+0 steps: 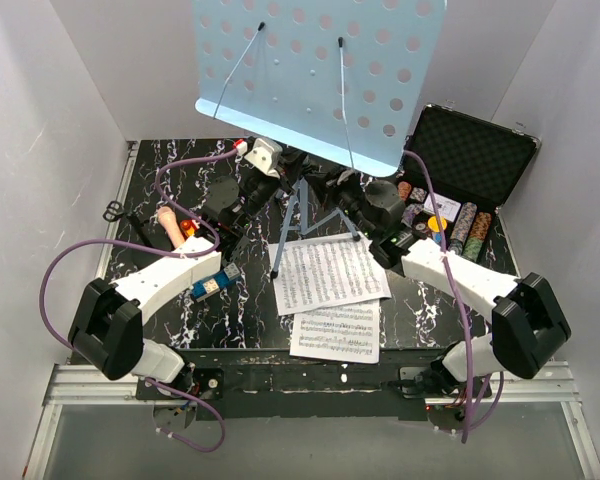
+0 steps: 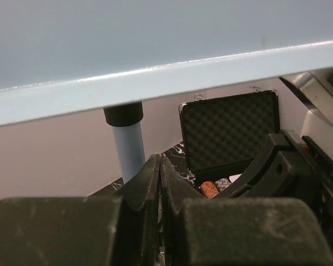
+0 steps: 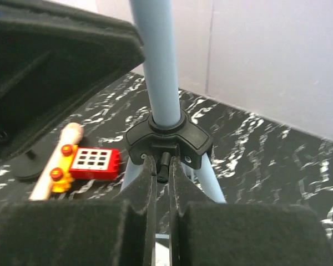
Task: Pack up the instrument practice props
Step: Unscrew the knob on the music stand.
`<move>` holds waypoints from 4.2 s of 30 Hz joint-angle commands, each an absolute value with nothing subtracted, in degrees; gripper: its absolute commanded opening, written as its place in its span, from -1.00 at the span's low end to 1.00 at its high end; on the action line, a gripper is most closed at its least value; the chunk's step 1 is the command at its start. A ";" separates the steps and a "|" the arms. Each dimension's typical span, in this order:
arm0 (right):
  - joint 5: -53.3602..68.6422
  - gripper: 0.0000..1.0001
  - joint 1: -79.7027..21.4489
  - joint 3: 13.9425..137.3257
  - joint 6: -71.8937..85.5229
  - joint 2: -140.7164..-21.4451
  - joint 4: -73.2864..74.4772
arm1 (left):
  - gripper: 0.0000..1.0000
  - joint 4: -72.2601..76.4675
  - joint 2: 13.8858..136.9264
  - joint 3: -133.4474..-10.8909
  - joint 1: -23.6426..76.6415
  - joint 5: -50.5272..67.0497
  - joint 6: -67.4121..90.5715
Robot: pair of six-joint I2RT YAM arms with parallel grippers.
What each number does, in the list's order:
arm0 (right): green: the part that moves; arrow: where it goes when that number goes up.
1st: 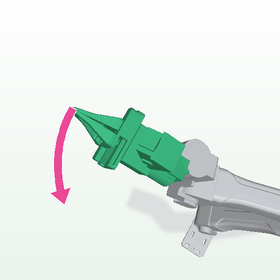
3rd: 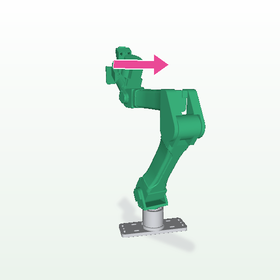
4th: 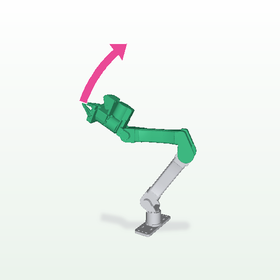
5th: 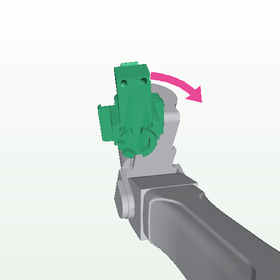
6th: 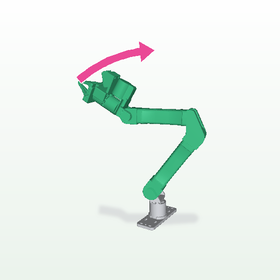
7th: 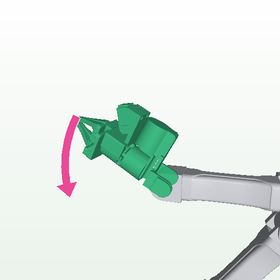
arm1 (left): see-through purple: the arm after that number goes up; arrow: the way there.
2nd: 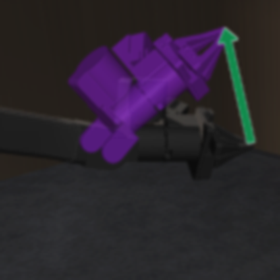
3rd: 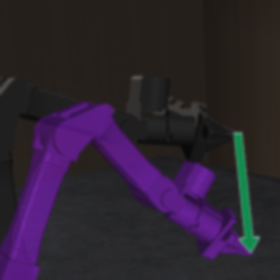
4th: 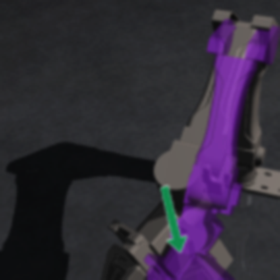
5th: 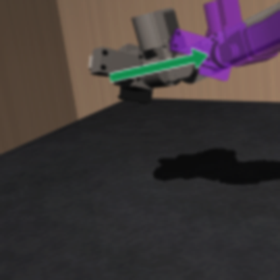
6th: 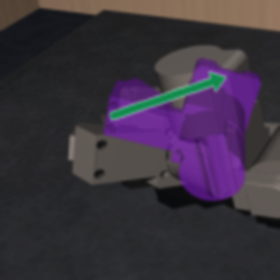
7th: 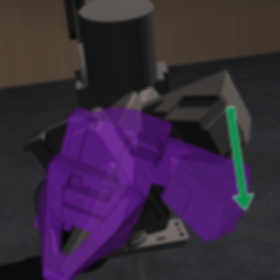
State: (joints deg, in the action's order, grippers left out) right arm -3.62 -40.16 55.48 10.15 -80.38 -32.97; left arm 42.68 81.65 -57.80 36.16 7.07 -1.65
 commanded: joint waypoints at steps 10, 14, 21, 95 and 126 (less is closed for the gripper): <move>-24.77 -0.97 -46.49 50.89 -23.00 -84.19 -35.59 | -1.00 46.23 81.21 -57.92 36.30 7.21 -0.61; -31.01 -0.97 -48.60 49.49 -36.71 -86.57 -40.51 | -1.00 46.58 81.21 -57.75 36.39 6.94 -0.44; -36.73 -0.97 -50.45 46.41 -56.39 -89.29 -51.84 | -1.00 47.28 81.04 -56.43 36.47 6.68 -0.44; 8.17 0.68 -28.74 42.44 88.85 -68.46 -35.68 | -1.00 40.52 67.50 -48.25 36.39 0.97 1.85; 7.91 -0.66 -30.50 46.93 94.31 -80.33 -46.76 | -1.00 40.96 68.73 -47.81 36.39 2.55 1.05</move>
